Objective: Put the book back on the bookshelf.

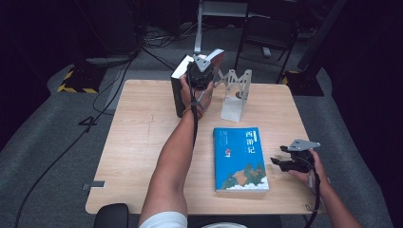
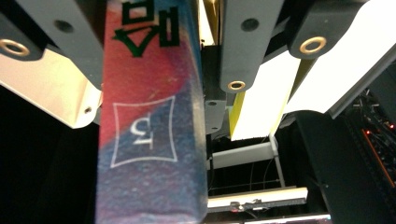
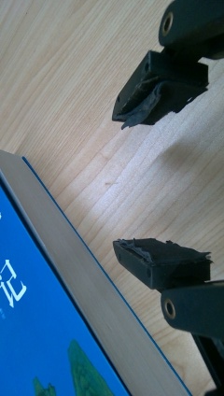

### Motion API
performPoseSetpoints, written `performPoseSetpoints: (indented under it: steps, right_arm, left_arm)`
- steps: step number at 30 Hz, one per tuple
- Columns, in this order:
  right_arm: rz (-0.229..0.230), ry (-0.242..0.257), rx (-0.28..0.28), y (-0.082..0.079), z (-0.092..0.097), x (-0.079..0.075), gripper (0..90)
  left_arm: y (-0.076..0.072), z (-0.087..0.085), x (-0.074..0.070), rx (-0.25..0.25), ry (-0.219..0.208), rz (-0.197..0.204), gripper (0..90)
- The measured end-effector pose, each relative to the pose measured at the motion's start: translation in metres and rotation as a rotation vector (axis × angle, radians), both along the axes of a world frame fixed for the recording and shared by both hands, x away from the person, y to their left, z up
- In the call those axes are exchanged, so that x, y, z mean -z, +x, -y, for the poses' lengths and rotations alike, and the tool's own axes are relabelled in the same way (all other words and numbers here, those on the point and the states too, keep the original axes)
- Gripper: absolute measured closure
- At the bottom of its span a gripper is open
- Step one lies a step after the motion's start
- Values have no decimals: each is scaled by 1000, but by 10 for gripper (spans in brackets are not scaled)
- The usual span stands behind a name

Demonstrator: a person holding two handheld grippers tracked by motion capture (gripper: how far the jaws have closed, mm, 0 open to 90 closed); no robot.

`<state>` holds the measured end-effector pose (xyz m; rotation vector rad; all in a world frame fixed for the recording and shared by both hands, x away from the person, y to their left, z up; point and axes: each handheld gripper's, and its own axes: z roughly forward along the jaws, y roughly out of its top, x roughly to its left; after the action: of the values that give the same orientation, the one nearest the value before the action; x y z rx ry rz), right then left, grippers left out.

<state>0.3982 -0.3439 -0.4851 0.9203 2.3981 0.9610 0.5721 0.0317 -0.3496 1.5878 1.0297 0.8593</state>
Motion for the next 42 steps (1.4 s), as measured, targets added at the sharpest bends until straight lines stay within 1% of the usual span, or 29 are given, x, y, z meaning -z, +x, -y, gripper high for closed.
performPoseSetpoints:
  steps: [2, 5, 6, 7, 9, 10, 14, 15, 16, 20, 23, 25, 26, 28, 29, 30, 31, 32, 34, 35, 36, 38, 39, 40, 42]
  right_arm:
    - [0, -3, -1, 0, 0, 1, 326]
    - [7, -14, -4, 0, -1, 0, 325]
    - [10, -17, -6, 0, -2, 0, 325]
    - [10, -17, -6, 0, -2, 0, 325]
    - [7, -17, -5, 0, -2, 1, 325]
    - [0, -19, -3, 0, -2, 1, 325]
    - [0, -25, -8, 0, -3, 1, 325]
    - [3, -27, -9, -1, -3, 0, 325]
    - [3, -29, -10, -1, -3, 0, 325]
    - [-3, -36, -13, 1, -4, 2, 325]
    - [-7, -43, -15, 0, -5, 2, 325]
    - [-10, -48, -19, 0, -5, 2, 325]
    - [-13, -46, -20, 0, -5, 2, 325]
    - [-15, -47, -18, 0, -5, 3, 325]
    - [-19, -48, -16, 1, -5, 3, 325]
    - [-22, -49, -21, 1, -6, 3, 327]
    - [-24, -54, -25, 1, -6, 3, 326]
    - [-28, -54, -29, 0, -7, 3, 326]
    - [-33, -59, -34, 0, -8, 4, 327]
    - [-34, -64, -38, 0, -9, 4, 327]
    - [-39, -68, -41, 0, -9, 4, 327]
    - [-45, -66, -41, 0, -10, 5, 329]
    - [-46, -65, -42, 0, -10, 5, 329]
    - [-46, -65, -43, 0, -10, 5, 329]
    - [-47, -62, -45, 0, -9, 5, 330]
  left_arm:
    - [2, -1, 1, -15, 0, 2, 727]
    - [3, -4, 1, -7, -2, -5, 726]
    - [1, -5, 0, 2, 11, -12, 723]
    - [1, -5, 0, 2, 11, -12, 722]
    - [-1, -7, -1, 6, 36, -20, 720]
    - [-3, -10, -2, 10, 55, -26, 718]
    - [-10, -19, -1, 15, 90, -44, 713]
    - [-12, -22, -1, 15, 113, -41, 710]
    - [-15, -24, -1, 18, 122, -40, 705]
    - [-21, -31, 3, 39, 128, -49, 700]
    - [-25, -33, 5, 56, 151, -51, 690]
    - [-27, -36, 4, 81, 131, -51, 683]
    - [-28, -36, 3, 89, 130, -50, 680]
    - [-28, -36, 2, 94, 133, -46, 670]
    - [-29, -34, 0, 108, 156, -43, 670]
    - [-29, -33, -2, 107, 173, -42, 662]
    - [-28, -31, -4, 111, 182, -44, 647]
    - [-27, -30, -6, 126, 180, -54, 651]
    - [-25, -27, -9, 129, 211, -68, 679]
    - [-24, -26, -10, 129, 219, -75, 691]
    - [-24, -25, -11, 124, 222, -82, 695]
    - [-23, -25, -11, 129, 201, -90, 712]
    - [-23, -25, -11, 114, 197, -86, 716]
    - [-23, -25, -9, 95, 183, -83, 718]
    - [-21, -26, -7, 66, 146, -67, 723]
